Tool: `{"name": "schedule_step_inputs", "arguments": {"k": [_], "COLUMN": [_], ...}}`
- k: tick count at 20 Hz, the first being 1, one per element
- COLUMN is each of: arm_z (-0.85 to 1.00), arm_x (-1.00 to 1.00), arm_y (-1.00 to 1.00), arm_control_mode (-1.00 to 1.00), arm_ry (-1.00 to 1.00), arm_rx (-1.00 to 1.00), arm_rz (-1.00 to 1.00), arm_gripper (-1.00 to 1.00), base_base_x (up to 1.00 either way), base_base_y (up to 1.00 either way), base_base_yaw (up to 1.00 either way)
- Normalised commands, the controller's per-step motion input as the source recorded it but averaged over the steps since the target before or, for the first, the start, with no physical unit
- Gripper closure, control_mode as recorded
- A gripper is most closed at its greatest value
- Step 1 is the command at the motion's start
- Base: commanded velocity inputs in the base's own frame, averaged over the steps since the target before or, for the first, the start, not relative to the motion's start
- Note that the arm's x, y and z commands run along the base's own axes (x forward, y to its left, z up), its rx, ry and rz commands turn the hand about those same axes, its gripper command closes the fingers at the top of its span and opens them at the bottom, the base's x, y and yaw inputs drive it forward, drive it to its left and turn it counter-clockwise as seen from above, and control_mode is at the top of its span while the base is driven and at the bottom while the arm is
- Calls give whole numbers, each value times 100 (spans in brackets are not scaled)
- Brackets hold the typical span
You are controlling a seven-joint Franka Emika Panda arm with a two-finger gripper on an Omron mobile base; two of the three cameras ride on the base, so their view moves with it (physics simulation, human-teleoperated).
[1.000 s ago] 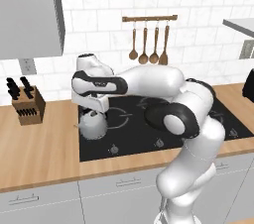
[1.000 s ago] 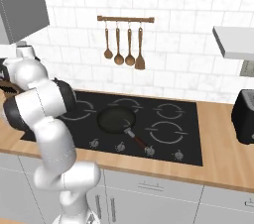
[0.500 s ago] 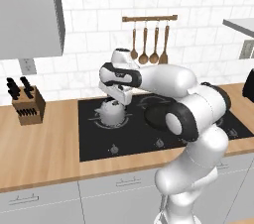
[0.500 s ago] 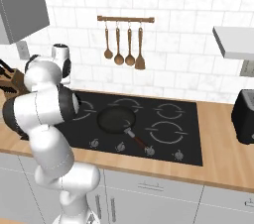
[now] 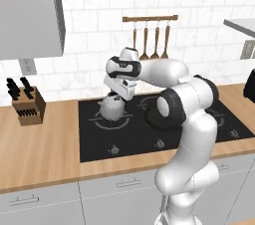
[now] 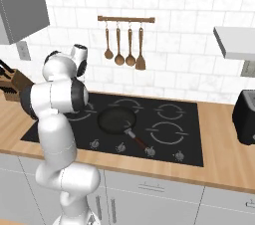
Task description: Pick the kettle from the counter and place it on a stove burner. Then turn the burner on.
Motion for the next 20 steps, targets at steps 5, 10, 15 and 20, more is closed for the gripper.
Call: {"name": "schedule_step_inputs", "arguments": {"k": [5, 10, 15, 20], "arm_z": [-36, -27, -7, 0], "arm_x": [16, 20, 26, 7], "arm_y": [7, 11, 10, 3], "arm_control_mode": [-100, -100, -100, -100], "arm_ry": [13, 6, 0, 0], "arm_rx": [0, 0, 0, -1], "arm_rz": [0, 0, 0, 0], "arm_gripper": [100, 100, 100, -100], "base_base_x": [0, 0, 0, 0], "base_base_y": [0, 0, 0, 0], "base_base_yaw": [0, 0, 0, 0]}}
